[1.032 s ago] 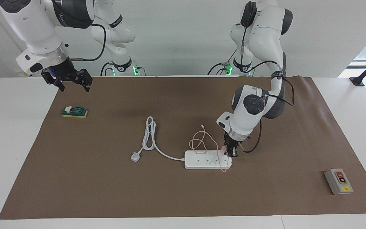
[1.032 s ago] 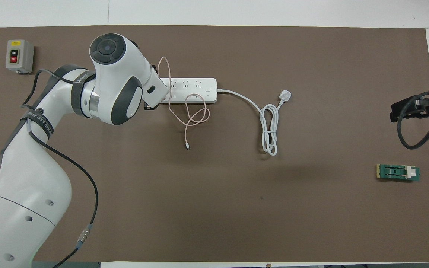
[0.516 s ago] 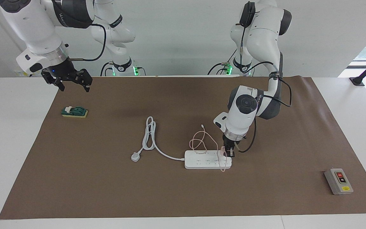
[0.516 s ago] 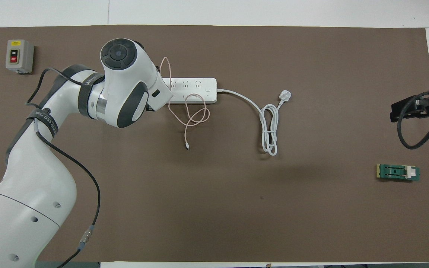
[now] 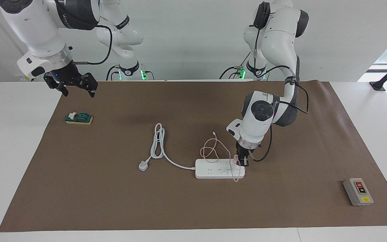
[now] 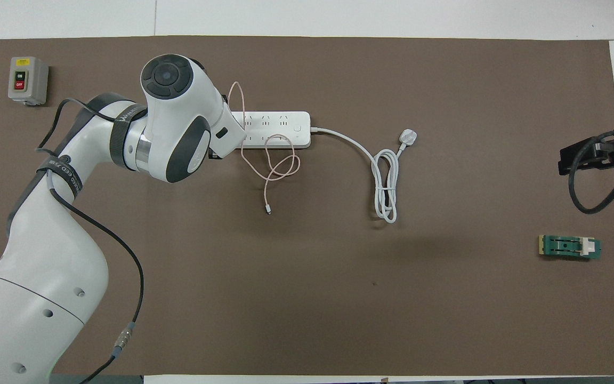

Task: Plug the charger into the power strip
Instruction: 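Press the charger down into the socket with the left gripper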

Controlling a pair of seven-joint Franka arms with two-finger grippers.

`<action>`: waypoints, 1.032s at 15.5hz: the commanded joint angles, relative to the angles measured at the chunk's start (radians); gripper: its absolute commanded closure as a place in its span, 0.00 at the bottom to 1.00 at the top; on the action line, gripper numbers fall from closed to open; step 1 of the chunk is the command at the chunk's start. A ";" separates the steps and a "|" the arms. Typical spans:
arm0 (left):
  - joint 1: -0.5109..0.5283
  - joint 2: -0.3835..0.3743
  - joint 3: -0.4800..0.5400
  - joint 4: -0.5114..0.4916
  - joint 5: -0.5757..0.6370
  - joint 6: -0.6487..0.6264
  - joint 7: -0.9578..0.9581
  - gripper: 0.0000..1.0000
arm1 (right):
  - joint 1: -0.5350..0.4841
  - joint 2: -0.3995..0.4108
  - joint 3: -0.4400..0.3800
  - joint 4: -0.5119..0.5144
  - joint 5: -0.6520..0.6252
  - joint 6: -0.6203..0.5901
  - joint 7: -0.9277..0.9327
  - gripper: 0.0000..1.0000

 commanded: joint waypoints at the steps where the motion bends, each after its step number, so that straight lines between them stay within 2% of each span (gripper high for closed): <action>1: 0.025 0.047 0.006 -0.005 0.004 0.023 0.021 1.00 | -0.011 -0.019 0.009 -0.020 -0.003 0.008 0.009 0.00; 16: 0.013 0.058 0.007 0.029 -0.004 0.000 0.018 1.00 | -0.011 -0.019 0.009 -0.020 -0.003 0.008 0.009 0.00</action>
